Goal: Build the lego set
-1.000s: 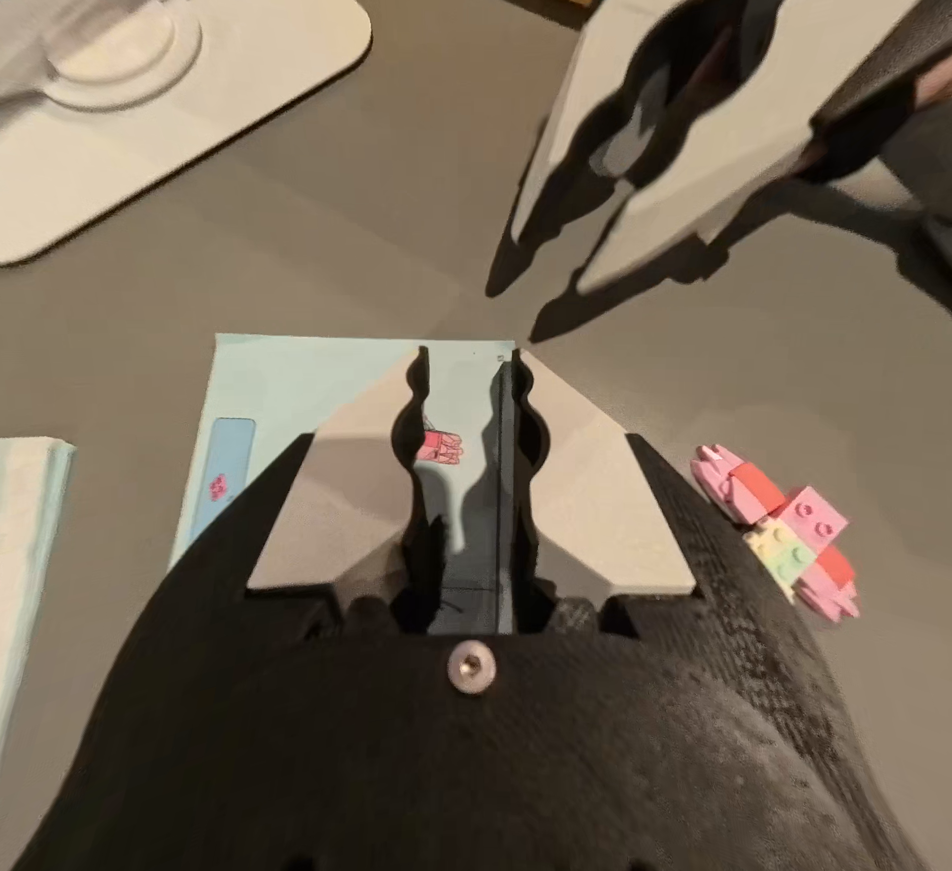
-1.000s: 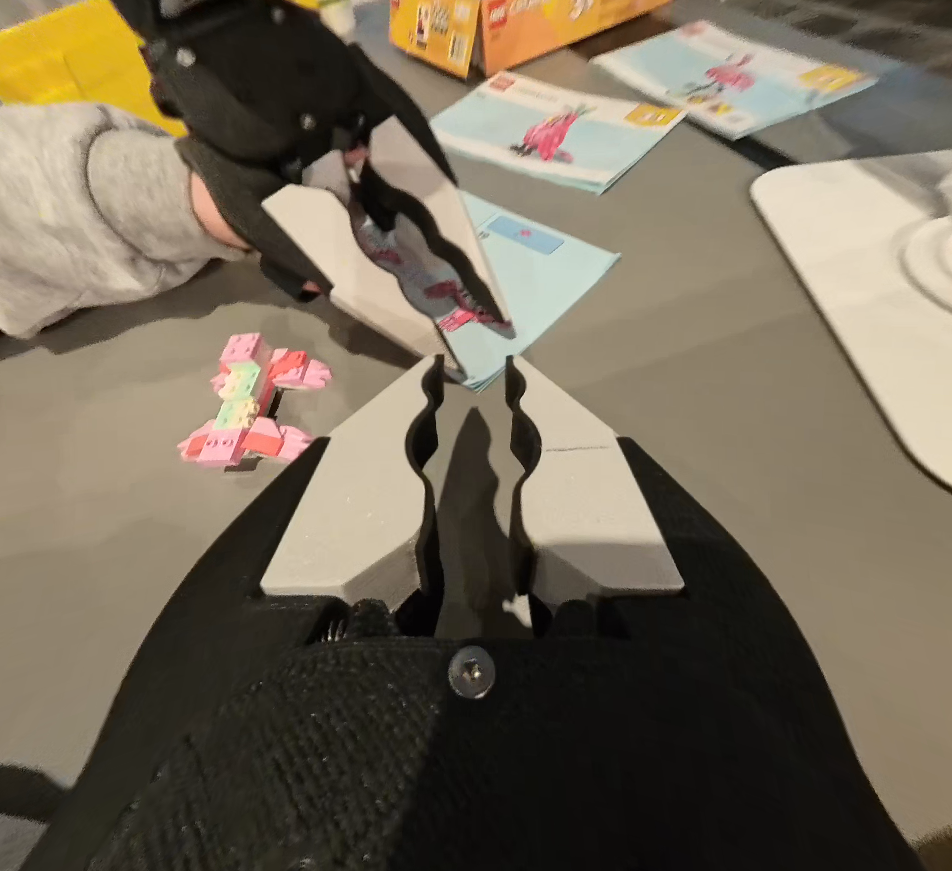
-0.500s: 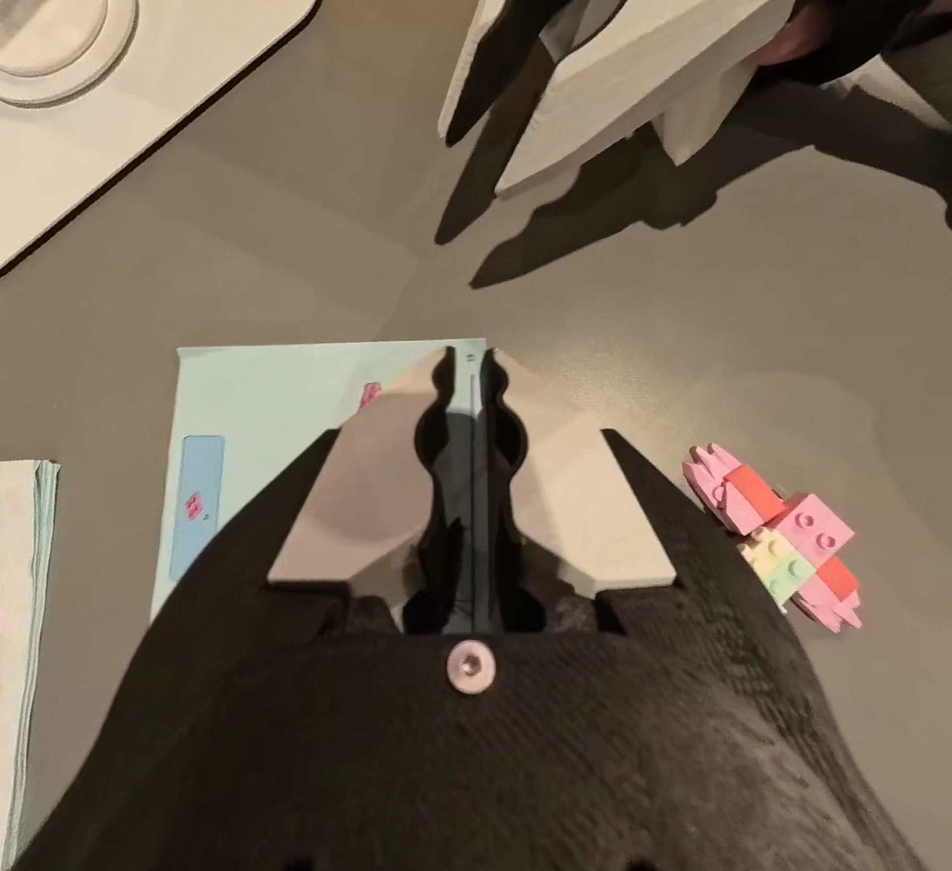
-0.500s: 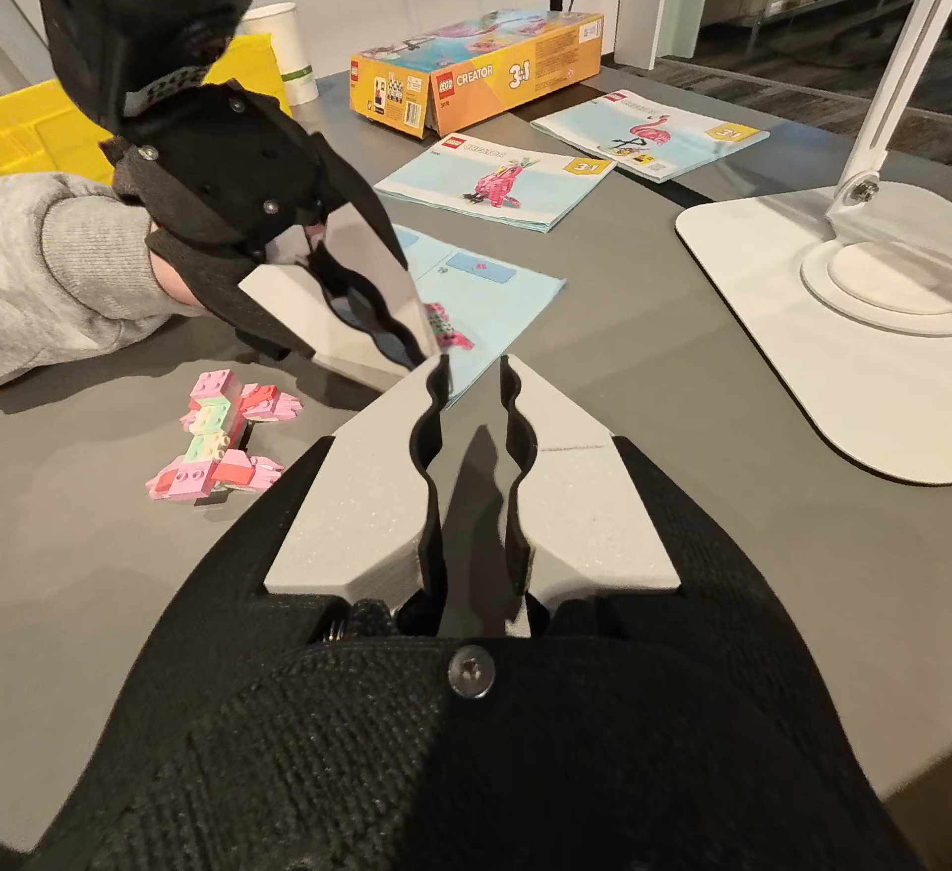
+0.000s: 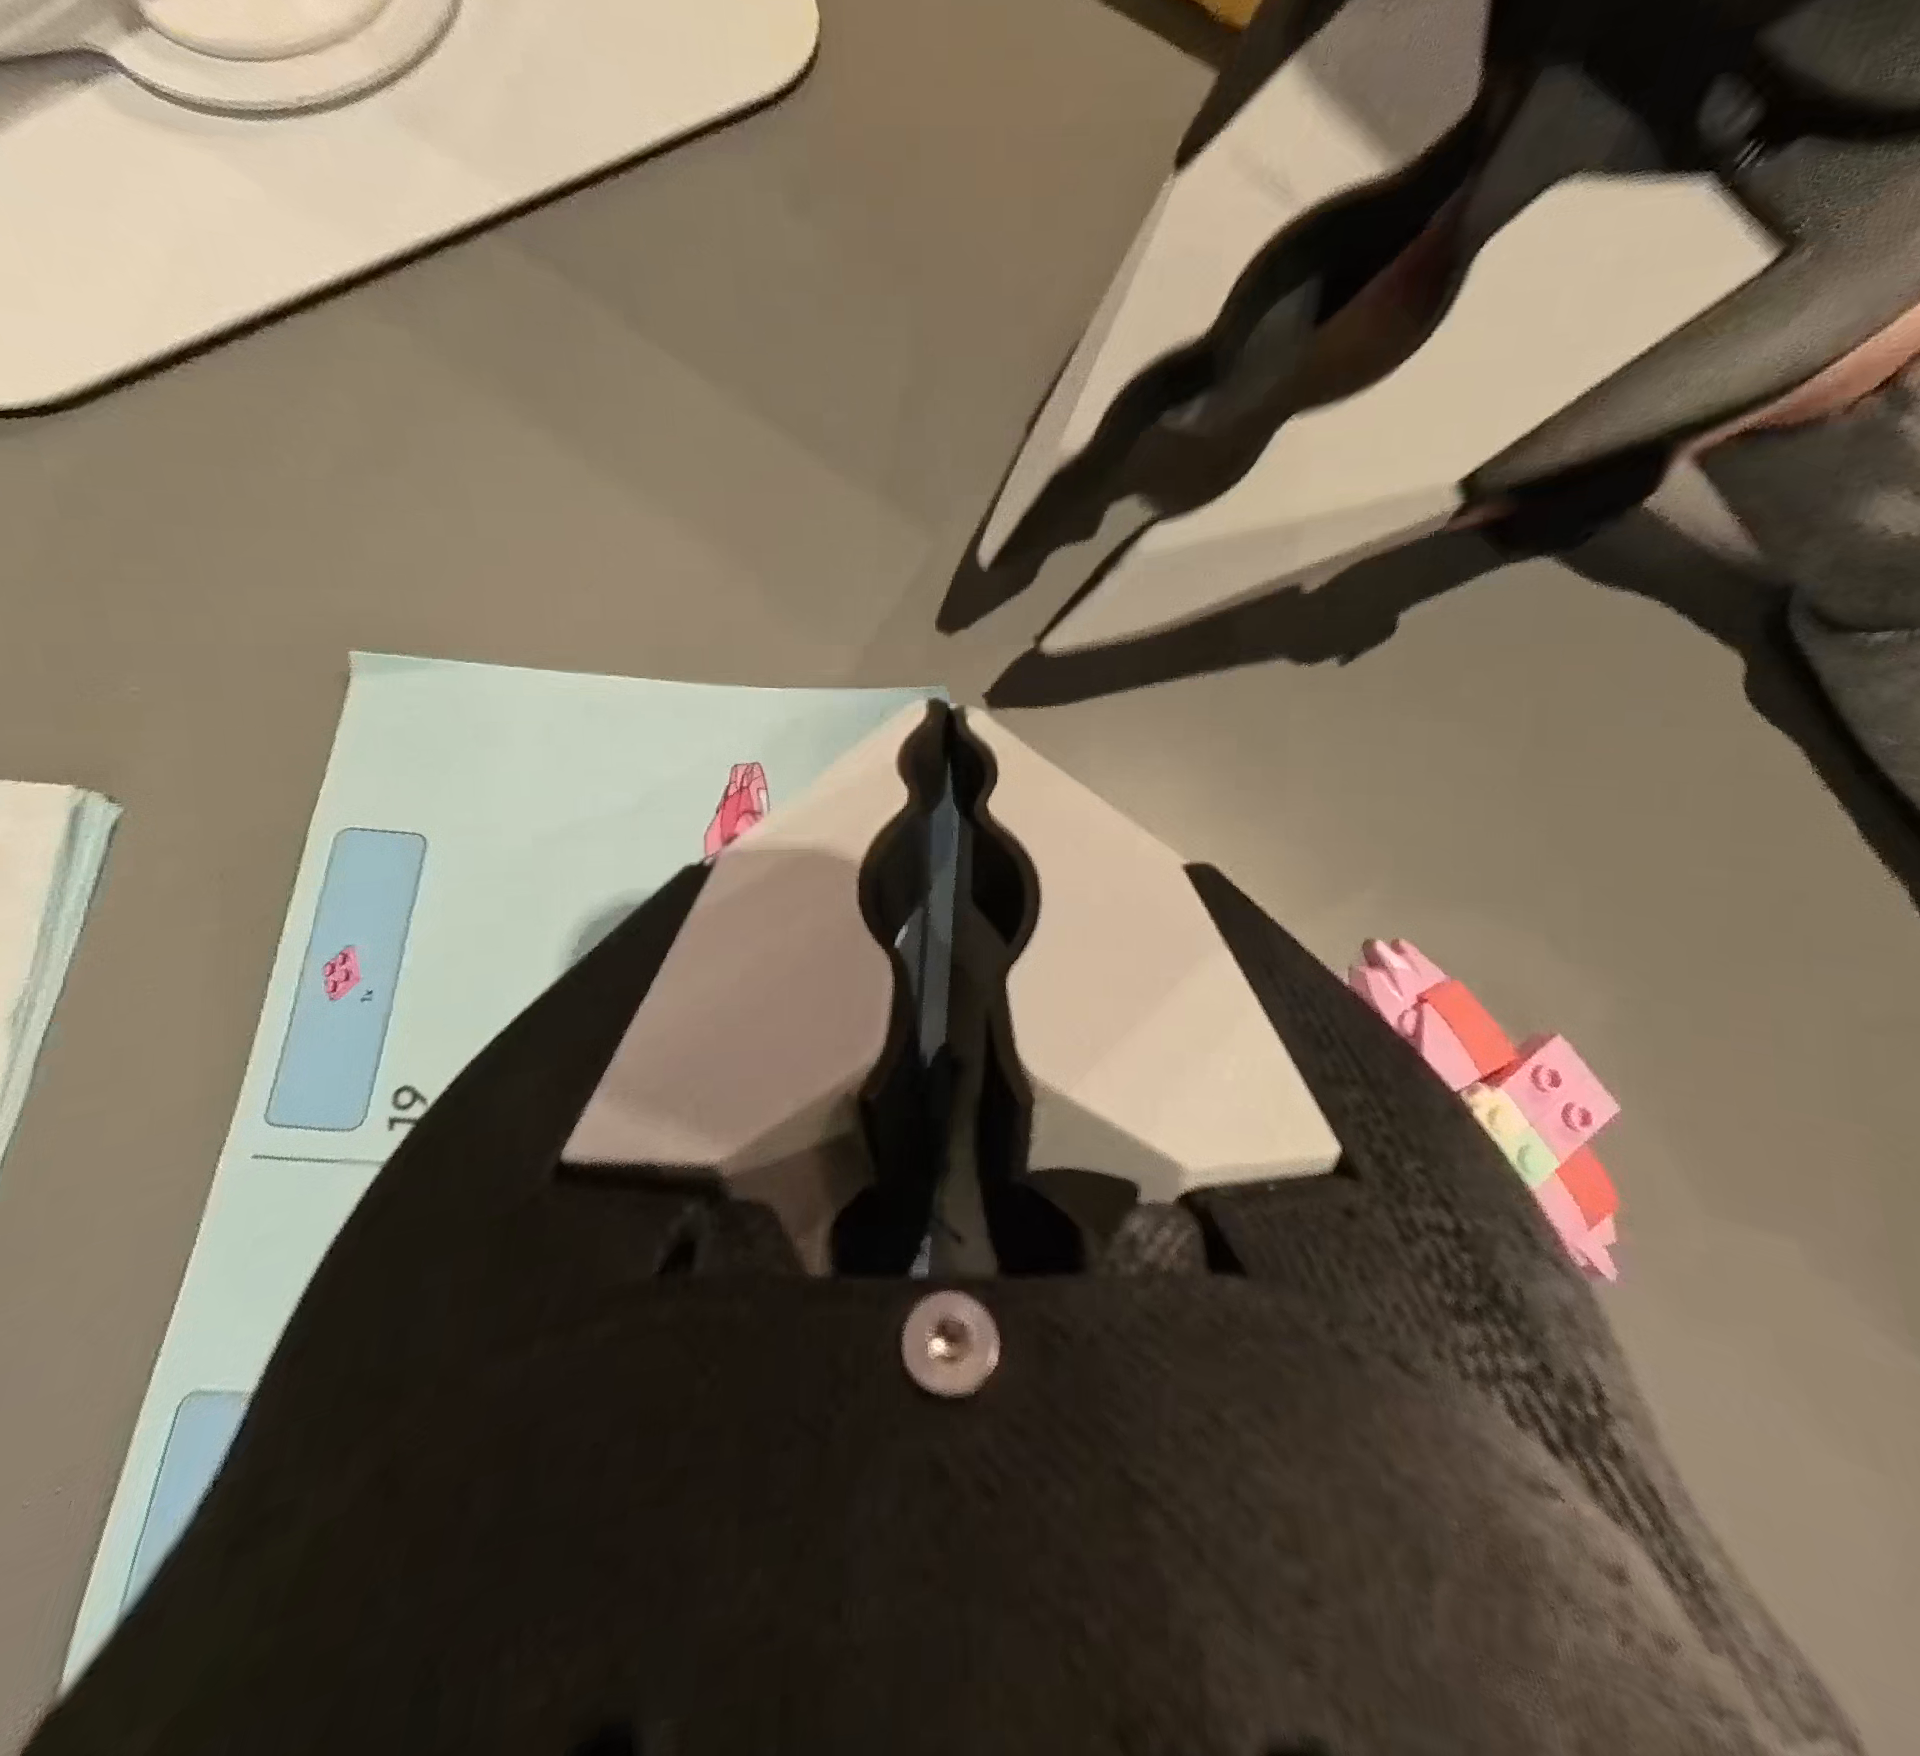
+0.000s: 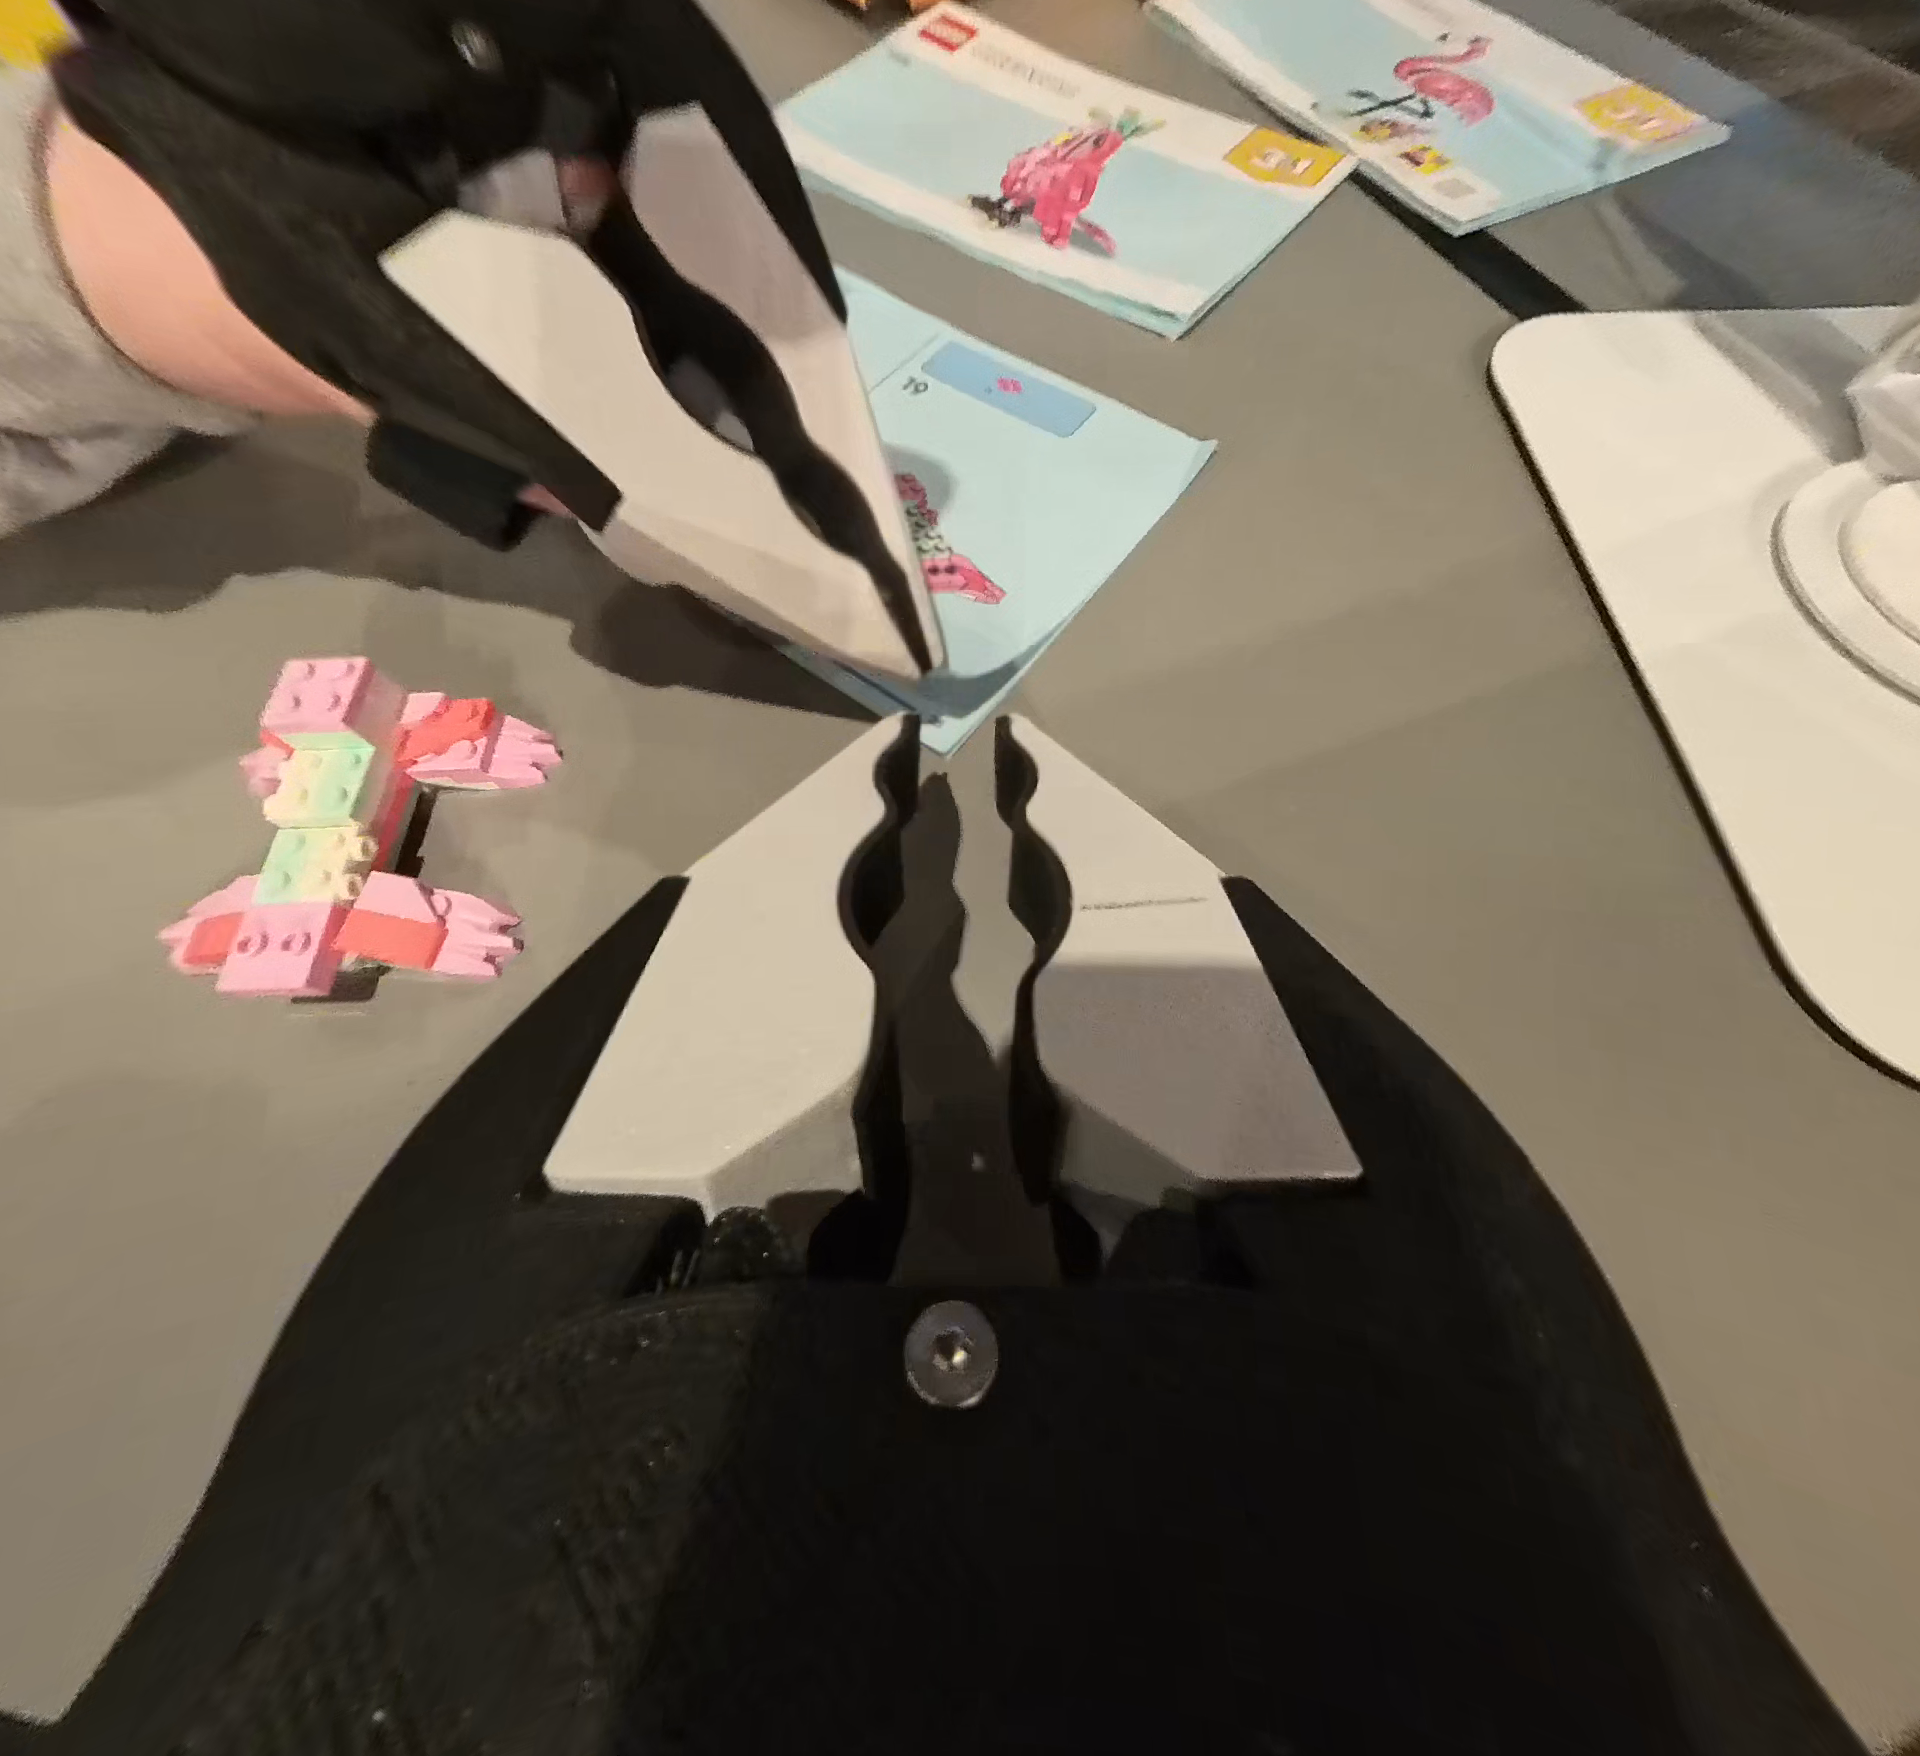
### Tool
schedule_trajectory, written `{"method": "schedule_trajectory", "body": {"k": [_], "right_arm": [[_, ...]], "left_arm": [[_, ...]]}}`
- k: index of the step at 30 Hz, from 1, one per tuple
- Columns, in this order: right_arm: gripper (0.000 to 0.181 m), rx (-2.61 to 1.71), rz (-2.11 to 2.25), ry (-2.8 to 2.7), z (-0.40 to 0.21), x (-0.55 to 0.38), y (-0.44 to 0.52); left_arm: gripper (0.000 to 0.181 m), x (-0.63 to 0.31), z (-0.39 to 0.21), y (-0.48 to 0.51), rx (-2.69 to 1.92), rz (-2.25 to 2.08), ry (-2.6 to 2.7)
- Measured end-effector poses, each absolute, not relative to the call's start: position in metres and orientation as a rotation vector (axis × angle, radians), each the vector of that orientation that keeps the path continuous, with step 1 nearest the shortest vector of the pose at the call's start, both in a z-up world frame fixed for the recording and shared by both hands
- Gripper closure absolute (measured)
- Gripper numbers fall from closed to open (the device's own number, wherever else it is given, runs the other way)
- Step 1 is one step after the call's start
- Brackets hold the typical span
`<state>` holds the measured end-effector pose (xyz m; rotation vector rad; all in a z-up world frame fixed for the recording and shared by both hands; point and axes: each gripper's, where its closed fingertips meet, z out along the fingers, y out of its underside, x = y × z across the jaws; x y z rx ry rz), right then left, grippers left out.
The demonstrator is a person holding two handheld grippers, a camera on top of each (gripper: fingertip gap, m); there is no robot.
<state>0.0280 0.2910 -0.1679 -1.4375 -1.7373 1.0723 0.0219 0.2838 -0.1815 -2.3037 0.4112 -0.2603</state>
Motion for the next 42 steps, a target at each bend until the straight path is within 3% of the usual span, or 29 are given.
{"method": "schedule_trajectory", "body": {"k": [11, 22, 32, 33, 34, 39, 42], "right_arm": [[0.181, -1.347, 0.759, -1.817, -0.184, -0.013, 0.276], [0.181, -1.305, 0.803, -1.771, -0.174, -0.018, 0.272], [0.181, -1.309, 0.800, -1.784, -0.175, -0.018, 0.271], [0.181, -1.309, 0.799, -1.786, -0.176, -0.018, 0.271], [0.181, -1.309, 0.798, -1.787, -0.176, -0.018, 0.271], [0.181, -1.309, 0.801, -1.791, -0.176, -0.018, 0.271], [0.181, -1.308, 0.812, -1.785, -0.175, -0.018, 0.271]], "left_arm": [[0.181, 0.006, -0.140, 0.271, -2.117, -0.440, 0.246], [0.181, 0.005, -0.143, 0.265, -2.059, -0.689, 0.127], [0.181, -0.001, -0.136, 0.269, -1.990, -0.664, 0.105], [0.175, 0.000, -0.135, 0.269, -1.986, -0.668, 0.106], [0.152, -0.001, -0.136, 0.271, -1.994, -0.664, 0.092], [0.151, 0.002, -0.144, 0.274, -2.033, -0.709, 0.080], [0.159, 0.004, -0.149, 0.274, -2.055, -0.714, 0.087]]}}
